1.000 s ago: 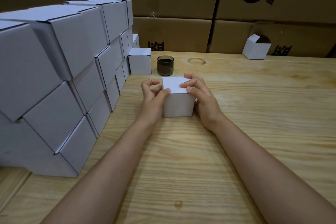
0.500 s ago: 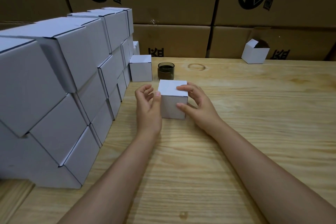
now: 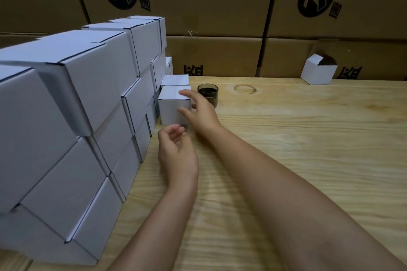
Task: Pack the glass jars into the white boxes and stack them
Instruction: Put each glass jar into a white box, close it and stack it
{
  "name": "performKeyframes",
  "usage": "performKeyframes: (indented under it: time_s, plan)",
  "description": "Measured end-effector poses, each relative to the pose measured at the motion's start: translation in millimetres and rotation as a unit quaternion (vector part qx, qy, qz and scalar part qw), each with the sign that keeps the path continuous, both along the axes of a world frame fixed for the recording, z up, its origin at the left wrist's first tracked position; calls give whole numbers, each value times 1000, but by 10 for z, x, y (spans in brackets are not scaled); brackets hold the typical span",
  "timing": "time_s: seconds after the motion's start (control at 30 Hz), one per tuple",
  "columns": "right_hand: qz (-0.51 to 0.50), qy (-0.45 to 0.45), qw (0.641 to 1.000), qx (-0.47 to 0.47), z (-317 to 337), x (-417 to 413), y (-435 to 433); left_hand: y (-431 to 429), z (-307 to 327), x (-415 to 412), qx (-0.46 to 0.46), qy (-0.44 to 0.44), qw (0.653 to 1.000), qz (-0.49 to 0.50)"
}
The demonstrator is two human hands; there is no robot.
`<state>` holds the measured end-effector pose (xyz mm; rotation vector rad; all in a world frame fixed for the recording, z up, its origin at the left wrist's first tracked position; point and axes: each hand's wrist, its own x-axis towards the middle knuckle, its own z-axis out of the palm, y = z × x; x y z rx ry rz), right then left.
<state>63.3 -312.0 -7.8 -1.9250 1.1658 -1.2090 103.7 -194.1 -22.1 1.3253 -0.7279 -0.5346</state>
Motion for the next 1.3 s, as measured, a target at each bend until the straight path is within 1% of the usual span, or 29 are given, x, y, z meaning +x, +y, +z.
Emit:
performKeyframes:
  time_s: [0.13,0.23,0.33,0.4,0.5,0.53,0.6,0.67,0.77,0.83,0.93,1.1,1.17,1.23,1.3]
  plan:
    - [-6,28,1000,3,-56,110,-32,21,-7,4,8,1,1000,-22]
    - [9,52,999,5,-80,81,-28,42,15,3,7,2,999,-33]
    - [16,62,997,-53,-62,-83,-1,78,52,-10,14,5,999,-40]
    - [-38,34,993,-102,-19,-278,-48,100,69,-20,21,12,999,-44]
    - [-190,10,975,-116,92,-734,-272,119,95,-36,33,16,998,-52]
    - [-236,20,965,-112,132,-932,-372,126,101,-42,37,11,998,-55]
    - [-296,74,947,-105,198,-1370,-579,142,102,-57,43,-8,997,-64]
    - [-329,132,932,-81,264,-1803,-779,157,91,-68,51,-37,995,-79]
    - [-369,186,910,-35,364,-2378,-1064,146,57,-58,55,-65,993,-87]
    - [-379,228,897,-1,408,-2700,-1246,127,31,-39,56,-79,991,-89]
    - [-350,282,890,78,405,-3038,-1487,97,-10,-12,58,-97,989,-95]
    - [-299,348,874,160,308,-3237,-1778,73,-31,-1,56,-102,989,-93]
    - [-293,362,870,160,263,-3274,-1857,68,-32,-5,60,-107,988,-94]
    - [-310,364,869,126,248,-3314,-1906,71,-26,-10,65,-112,987,-92]
    - [-340,348,870,85,273,-3381,-1945,71,-18,-17,68,-112,987,-89]
